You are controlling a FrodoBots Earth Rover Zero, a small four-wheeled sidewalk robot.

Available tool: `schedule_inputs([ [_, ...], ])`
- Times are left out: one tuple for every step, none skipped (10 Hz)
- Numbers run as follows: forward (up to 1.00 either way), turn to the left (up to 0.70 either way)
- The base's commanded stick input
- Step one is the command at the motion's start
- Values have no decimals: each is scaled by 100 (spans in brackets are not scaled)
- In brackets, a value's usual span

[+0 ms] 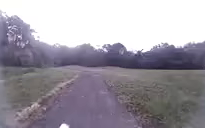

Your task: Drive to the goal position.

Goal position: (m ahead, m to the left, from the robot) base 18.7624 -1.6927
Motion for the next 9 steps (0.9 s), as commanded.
schedule_inputs([
  [70,0],
  [70,0],
  [70,0],
  [70,0],
  [70,0],
  [70,0],
  [70,0],
  [70,0],
  [70,0],
])
